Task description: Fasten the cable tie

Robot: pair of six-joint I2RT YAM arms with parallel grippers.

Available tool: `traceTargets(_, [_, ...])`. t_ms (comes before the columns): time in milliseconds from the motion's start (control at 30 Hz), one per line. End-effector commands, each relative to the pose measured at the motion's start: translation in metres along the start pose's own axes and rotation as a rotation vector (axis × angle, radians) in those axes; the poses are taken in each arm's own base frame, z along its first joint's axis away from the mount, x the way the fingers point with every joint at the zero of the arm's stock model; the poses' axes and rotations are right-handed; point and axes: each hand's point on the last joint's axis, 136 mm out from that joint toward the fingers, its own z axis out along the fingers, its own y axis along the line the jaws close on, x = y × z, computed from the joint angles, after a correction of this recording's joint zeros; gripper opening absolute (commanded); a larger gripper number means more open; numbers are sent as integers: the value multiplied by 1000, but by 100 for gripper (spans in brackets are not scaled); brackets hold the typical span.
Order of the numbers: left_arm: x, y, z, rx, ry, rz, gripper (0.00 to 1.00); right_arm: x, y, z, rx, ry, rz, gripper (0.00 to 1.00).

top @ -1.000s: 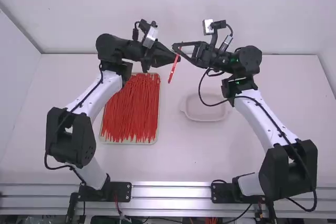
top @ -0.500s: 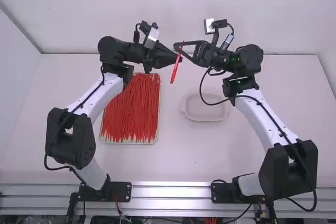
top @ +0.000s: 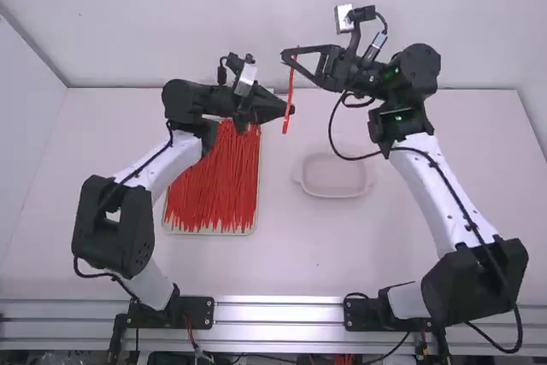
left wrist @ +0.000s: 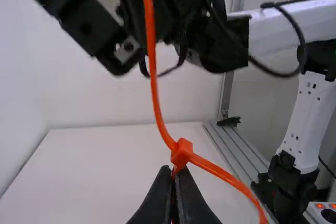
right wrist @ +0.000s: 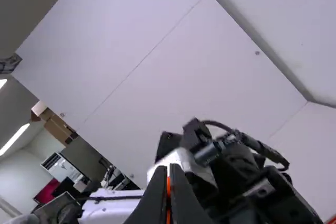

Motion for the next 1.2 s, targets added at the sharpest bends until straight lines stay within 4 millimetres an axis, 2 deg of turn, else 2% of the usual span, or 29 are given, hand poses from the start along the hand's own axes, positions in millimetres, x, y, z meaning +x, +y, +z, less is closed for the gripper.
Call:
traceTargets(0, [34, -18, 9, 105, 63, -69, 2, -38, 48, -1, -22, -105, -168, 0])
traceTargets(200, [44, -24, 9, 111, 62, -56, 2, -51, 67, -2, -27, -118, -203, 0])
traceTargets(367, [45, -22, 7, 103, 63, -72, 2, -55, 70, -7, -24, -118, -212, 0])
traceTargets(400, [45, -22, 7, 103, 62, -71, 2, -53, 69, -7, -27, -108, -213, 6])
traceTargets(433, [45, -22, 7, 104, 62, -71, 2, -51, 70, -7, -30, -98, -215, 18])
traceTargets(467, [44, -21, 8, 98, 57, -70, 2, -48, 71, -6, -37, -77, -223, 42])
traceTargets(533, [42, -17, 4, 72, 46, -70, 2, -45, 69, -8, -36, -58, -227, 57])
traceTargets(567, [41, -15, 3, 64, 43, -70, 2, -44, 66, -8, -29, -53, -221, 58])
traceTargets(600, [39, -12, 0, 46, 35, -75, 1, -43, 60, -10, -10, -45, -195, 72])
traceTargets(633, [37, -11, -2, 36, 31, -73, 2, -41, 56, -10, -1, -36, -183, 75])
traceTargets(767, [25, -12, -13, 8, 21, -52, 2, -32, 37, -22, 44, 25, -130, 82])
traceTargets(933, [6, -5, -28, -33, 13, -44, 2, -23, 7, -32, 135, 47, -48, 83])
traceTargets(1167, [-21, 7, -44, -90, -7, 14, 2, 5, -16, -32, 193, 117, -1, 83])
